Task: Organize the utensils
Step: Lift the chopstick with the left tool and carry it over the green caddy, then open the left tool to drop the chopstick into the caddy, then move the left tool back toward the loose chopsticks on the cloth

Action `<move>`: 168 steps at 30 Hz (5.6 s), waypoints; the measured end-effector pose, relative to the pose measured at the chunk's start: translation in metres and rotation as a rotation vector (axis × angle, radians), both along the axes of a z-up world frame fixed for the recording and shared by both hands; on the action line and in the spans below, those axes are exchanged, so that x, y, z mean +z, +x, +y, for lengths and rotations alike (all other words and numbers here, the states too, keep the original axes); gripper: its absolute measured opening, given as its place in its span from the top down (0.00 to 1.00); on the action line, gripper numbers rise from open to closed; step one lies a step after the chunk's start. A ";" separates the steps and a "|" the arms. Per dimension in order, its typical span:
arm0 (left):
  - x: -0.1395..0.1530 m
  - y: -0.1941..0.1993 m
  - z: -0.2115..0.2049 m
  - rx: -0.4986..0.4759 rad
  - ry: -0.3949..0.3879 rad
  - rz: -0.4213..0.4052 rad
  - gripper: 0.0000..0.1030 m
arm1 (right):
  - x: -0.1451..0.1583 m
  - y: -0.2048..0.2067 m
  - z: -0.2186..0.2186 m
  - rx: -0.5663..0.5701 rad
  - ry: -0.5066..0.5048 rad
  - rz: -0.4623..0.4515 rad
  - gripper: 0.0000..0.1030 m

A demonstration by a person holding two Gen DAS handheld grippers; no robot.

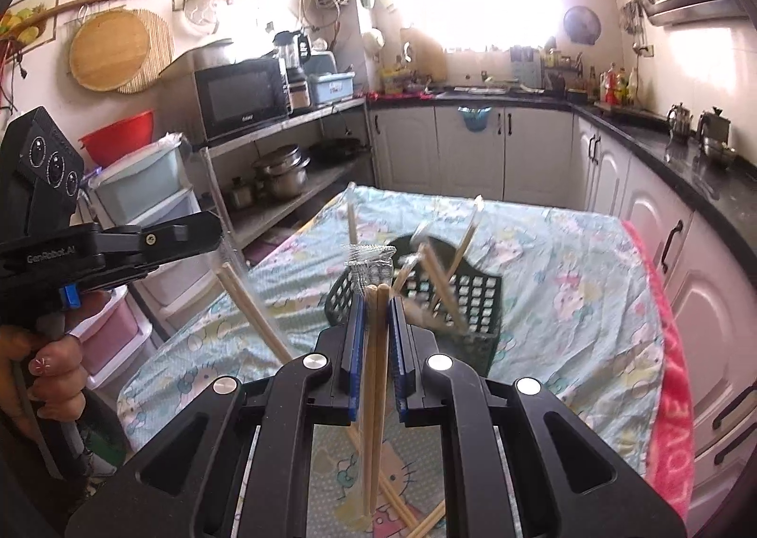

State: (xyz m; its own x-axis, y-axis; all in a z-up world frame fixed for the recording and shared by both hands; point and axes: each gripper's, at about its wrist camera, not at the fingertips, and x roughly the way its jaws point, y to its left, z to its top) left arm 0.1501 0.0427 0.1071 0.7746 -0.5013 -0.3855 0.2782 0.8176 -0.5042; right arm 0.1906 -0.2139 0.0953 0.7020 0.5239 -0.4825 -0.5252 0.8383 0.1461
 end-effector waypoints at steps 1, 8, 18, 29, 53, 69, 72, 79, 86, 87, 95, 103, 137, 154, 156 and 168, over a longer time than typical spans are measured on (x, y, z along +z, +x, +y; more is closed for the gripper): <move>0.003 0.001 -0.001 -0.002 0.001 -0.006 1.00 | 0.004 0.001 -0.003 -0.007 0.003 -0.011 0.90; 0.031 0.004 -0.008 -0.024 0.013 -0.067 1.00 | 0.030 0.006 -0.018 -0.053 0.027 -0.081 0.90; 0.067 0.011 -0.004 0.000 0.054 -0.142 1.00 | 0.067 0.014 -0.032 -0.098 0.037 -0.183 0.90; 0.098 0.035 0.006 0.051 0.091 -0.181 1.00 | 0.104 0.032 -0.030 -0.127 0.051 -0.291 0.90; 0.064 0.084 0.003 0.069 0.100 -0.134 1.00 | 0.064 0.074 -0.008 -0.078 0.016 -0.441 0.90; 0.015 0.100 -0.004 0.065 0.122 -0.066 1.00 | 0.017 0.094 0.001 -0.101 0.012 -0.375 0.89; 0.006 0.102 -0.005 0.066 0.128 -0.051 1.00 | 0.007 0.099 0.003 -0.106 0.008 -0.361 0.89; -0.010 0.106 -0.005 0.073 0.151 -0.020 1.00 | -0.014 0.110 0.005 -0.123 0.005 -0.311 0.89; -0.021 0.107 -0.003 0.081 0.158 0.009 0.89 | -0.024 0.114 0.003 -0.152 0.005 -0.258 0.75; -0.021 0.107 -0.002 0.082 0.153 0.011 0.81 | -0.024 0.114 0.002 -0.153 0.009 -0.254 0.74; -0.017 0.097 0.007 0.113 0.147 -0.002 0.61 | -0.018 0.107 -0.007 -0.172 0.009 -0.229 0.56; -0.006 0.080 0.014 0.152 0.158 -0.039 0.32 | -0.012 0.095 -0.013 -0.179 0.000 -0.208 0.46; -0.042 0.008 0.017 0.190 0.174 0.005 0.10 | -0.030 0.017 -0.024 -0.143 -0.027 -0.115 0.25; -0.087 0.003 0.012 0.174 0.187 0.109 0.10 | -0.072 -0.001 -0.020 -0.119 -0.096 -0.009 0.24; -0.092 0.003 0.011 0.169 0.182 0.123 0.10 | -0.076 -0.003 -0.021 -0.120 -0.102 0.000 0.24; -0.125 0.006 -0.002 0.131 0.170 0.209 0.10 | -0.106 -0.011 -0.029 -0.123 -0.151 0.082 0.24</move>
